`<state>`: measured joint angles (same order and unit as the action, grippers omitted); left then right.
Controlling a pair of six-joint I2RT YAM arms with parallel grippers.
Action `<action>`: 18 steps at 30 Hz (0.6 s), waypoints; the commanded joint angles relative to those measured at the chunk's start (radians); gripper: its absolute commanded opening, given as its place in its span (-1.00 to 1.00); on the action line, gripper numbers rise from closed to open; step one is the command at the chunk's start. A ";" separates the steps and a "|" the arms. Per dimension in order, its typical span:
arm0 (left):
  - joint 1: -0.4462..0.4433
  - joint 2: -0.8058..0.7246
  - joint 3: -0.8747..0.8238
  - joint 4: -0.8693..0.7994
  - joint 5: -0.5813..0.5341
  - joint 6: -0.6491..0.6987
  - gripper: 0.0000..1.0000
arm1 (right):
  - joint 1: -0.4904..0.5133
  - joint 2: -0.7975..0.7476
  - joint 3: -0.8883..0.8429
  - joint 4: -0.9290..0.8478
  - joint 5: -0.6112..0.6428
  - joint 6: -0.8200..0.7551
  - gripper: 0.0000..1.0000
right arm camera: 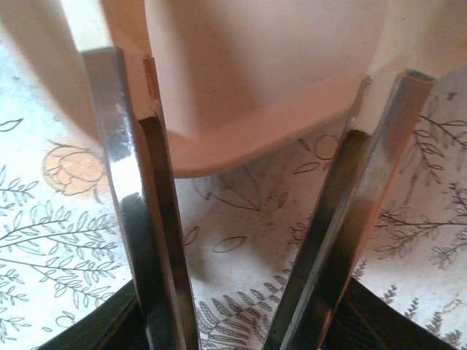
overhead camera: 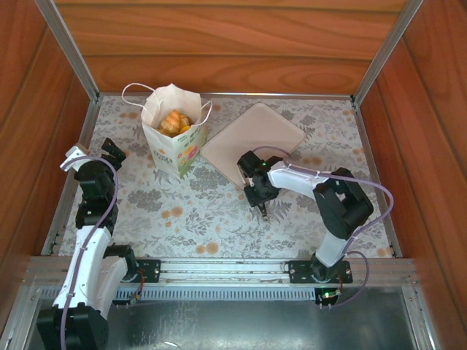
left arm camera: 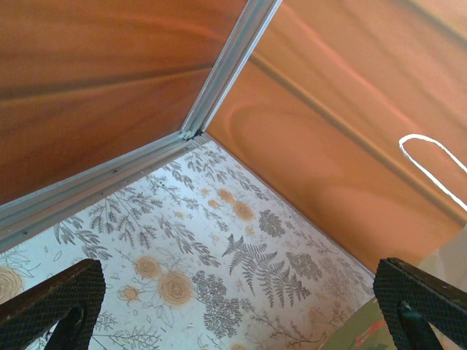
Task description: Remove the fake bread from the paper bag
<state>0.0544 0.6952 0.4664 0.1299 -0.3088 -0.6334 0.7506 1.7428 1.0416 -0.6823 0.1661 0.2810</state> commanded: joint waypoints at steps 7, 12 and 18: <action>0.008 -0.002 0.021 -0.016 0.022 -0.009 1.00 | 0.078 -0.017 -0.084 0.059 0.060 0.094 0.18; 0.009 -0.003 0.020 -0.018 0.033 -0.013 1.00 | 0.107 -0.016 -0.121 0.131 0.107 0.155 0.19; 0.007 -0.020 0.023 -0.023 0.034 -0.006 1.00 | 0.128 -0.059 -0.207 0.194 0.169 0.213 0.12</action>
<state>0.0578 0.6910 0.4664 0.1253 -0.2840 -0.6365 0.8654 1.6676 0.9043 -0.5087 0.2771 0.4400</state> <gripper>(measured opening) 0.999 0.573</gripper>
